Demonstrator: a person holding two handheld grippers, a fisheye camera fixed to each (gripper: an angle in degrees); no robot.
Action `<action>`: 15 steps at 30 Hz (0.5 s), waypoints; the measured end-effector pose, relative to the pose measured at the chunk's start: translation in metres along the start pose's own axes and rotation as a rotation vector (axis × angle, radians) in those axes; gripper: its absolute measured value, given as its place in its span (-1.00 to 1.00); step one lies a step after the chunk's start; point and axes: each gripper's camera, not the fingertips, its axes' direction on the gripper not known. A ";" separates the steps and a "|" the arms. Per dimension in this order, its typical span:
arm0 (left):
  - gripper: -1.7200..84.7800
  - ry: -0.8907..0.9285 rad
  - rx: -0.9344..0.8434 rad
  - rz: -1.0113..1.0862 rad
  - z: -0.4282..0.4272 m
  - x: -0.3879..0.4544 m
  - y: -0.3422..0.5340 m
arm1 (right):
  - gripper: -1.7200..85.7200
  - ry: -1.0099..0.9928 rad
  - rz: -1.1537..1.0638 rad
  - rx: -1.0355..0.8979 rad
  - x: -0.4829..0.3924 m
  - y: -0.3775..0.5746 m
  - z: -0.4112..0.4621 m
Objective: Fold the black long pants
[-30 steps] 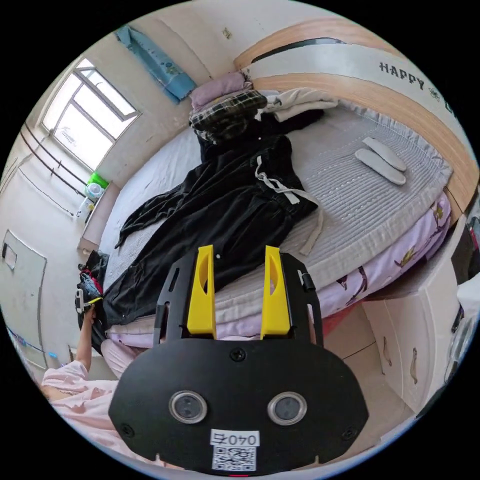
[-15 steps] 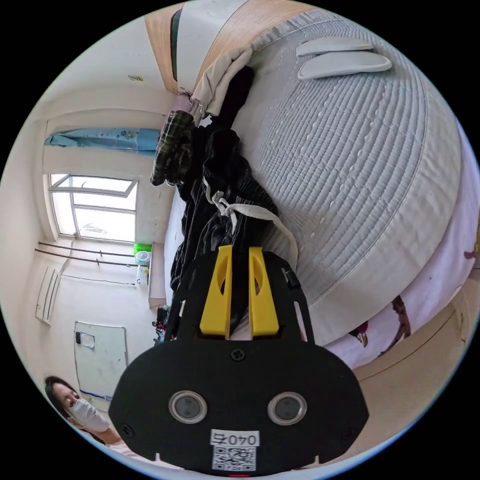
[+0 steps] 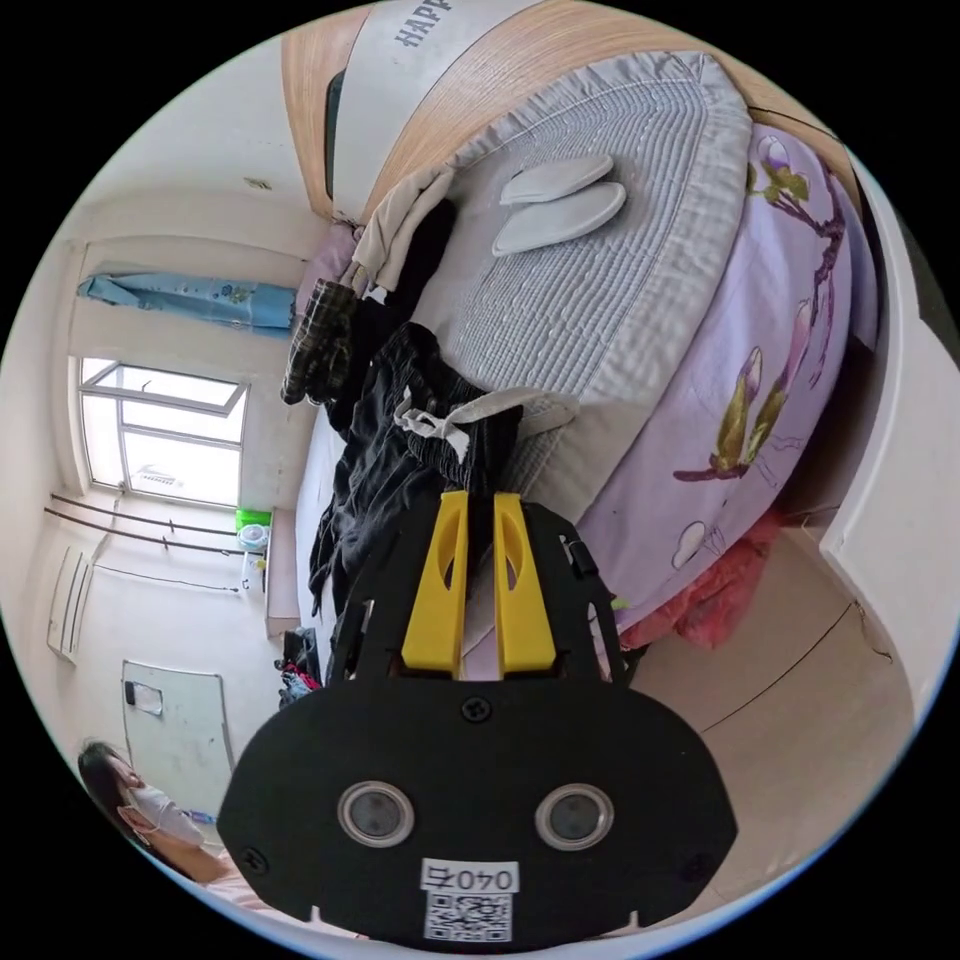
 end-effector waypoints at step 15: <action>-0.98 0.145 -0.079 0.256 0.034 0.080 -0.029 | -0.83 0.164 0.016 -0.183 -0.023 -0.020 0.038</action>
